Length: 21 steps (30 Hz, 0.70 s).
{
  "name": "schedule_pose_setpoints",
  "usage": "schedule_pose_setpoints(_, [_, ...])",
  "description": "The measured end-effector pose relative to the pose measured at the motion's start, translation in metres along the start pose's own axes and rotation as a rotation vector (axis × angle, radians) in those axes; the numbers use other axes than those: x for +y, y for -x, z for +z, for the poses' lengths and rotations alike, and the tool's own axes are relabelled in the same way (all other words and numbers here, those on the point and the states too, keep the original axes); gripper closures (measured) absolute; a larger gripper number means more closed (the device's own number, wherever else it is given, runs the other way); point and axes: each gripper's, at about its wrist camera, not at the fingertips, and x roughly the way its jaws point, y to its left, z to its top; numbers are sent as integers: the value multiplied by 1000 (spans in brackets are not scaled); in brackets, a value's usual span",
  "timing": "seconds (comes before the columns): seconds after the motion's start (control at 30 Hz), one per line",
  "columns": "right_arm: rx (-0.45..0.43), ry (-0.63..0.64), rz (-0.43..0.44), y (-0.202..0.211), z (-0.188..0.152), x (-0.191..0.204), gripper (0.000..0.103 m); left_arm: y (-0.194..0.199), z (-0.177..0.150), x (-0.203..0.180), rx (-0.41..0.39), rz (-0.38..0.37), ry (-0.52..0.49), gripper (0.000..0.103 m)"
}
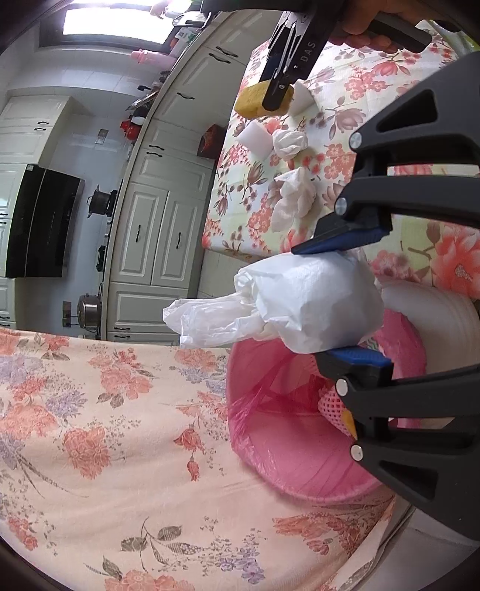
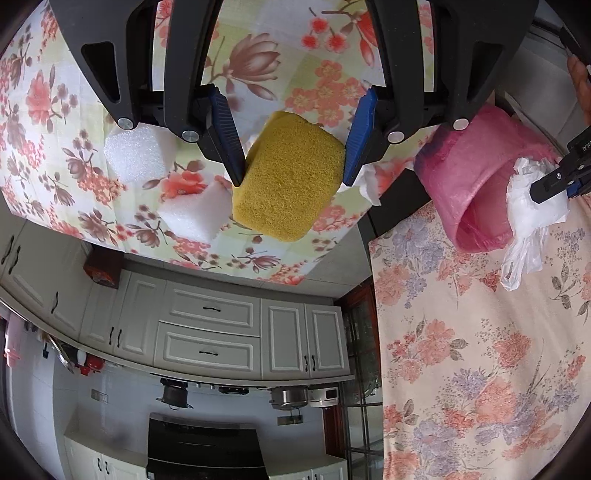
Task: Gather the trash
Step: 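Carry the plastic bag and yellow sponge over the pink bin with both tools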
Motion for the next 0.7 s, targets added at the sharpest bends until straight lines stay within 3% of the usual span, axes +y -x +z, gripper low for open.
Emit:
schedule_pose_setpoints(0.37, [-20, 81, 82, -2, 23, 70, 52, 17, 7, 50, -39, 95, 46, 61])
schedule_pose_setpoints(0.7, [-15, 157, 152, -12, 36, 131, 52, 20, 3, 77, -41, 128, 64, 61])
